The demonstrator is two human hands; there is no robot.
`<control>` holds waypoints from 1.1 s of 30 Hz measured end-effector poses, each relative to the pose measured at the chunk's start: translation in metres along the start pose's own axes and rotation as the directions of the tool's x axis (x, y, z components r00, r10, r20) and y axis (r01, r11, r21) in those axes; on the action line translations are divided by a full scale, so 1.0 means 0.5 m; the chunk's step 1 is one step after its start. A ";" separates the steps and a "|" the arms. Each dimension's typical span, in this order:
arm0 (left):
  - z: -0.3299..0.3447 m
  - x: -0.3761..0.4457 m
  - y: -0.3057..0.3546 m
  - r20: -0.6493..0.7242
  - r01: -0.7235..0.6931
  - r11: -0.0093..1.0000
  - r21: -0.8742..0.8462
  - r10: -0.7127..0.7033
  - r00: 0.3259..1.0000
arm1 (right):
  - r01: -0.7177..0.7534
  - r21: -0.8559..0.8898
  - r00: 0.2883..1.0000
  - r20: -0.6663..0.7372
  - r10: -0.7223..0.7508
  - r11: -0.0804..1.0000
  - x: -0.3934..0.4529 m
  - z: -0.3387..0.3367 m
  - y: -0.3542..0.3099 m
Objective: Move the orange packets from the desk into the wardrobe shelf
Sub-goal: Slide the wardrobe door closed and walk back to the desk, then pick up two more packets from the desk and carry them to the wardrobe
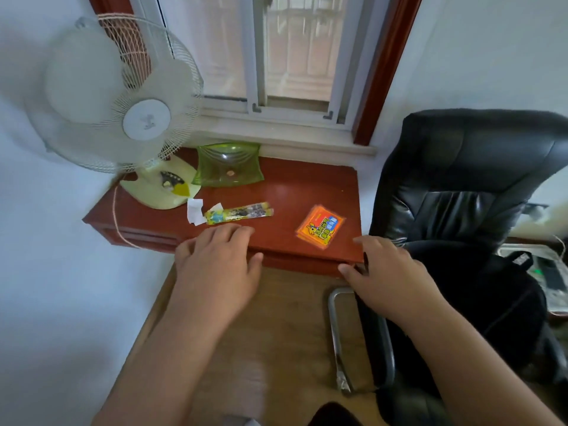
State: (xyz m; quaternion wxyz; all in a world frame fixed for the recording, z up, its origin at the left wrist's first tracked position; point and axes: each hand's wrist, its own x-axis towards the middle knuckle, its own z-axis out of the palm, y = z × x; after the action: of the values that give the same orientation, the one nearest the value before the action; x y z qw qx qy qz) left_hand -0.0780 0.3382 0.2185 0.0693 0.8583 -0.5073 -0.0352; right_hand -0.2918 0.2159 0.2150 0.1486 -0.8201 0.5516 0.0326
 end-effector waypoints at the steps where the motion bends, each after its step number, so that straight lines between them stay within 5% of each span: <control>1: 0.007 0.021 0.000 0.002 -0.016 1.000 -0.002 0.016 1.000 | -0.030 0.001 0.999 0.011 0.030 1.000 0.015 0.005 0.002; 20: 0.157 0.486 0.066 0.030 0.004 1.000 0.012 -0.005 1.000 | -0.041 0.069 0.993 0.118 0.033 0.997 0.547 0.018 0.033; 33: 0.380 0.639 0.082 0.226 -0.094 0.996 0.004 0.090 0.970 | -0.326 0.154 0.915 0.300 0.271 0.933 0.664 0.216 0.098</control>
State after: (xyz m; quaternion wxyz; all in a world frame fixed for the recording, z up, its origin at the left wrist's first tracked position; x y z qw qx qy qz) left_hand 0.0158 0.0233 0.0405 0.0064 0.8248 -0.5513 -0.1255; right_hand -0.1953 -0.0680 0.0298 0.2985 -0.6942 0.6453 0.1123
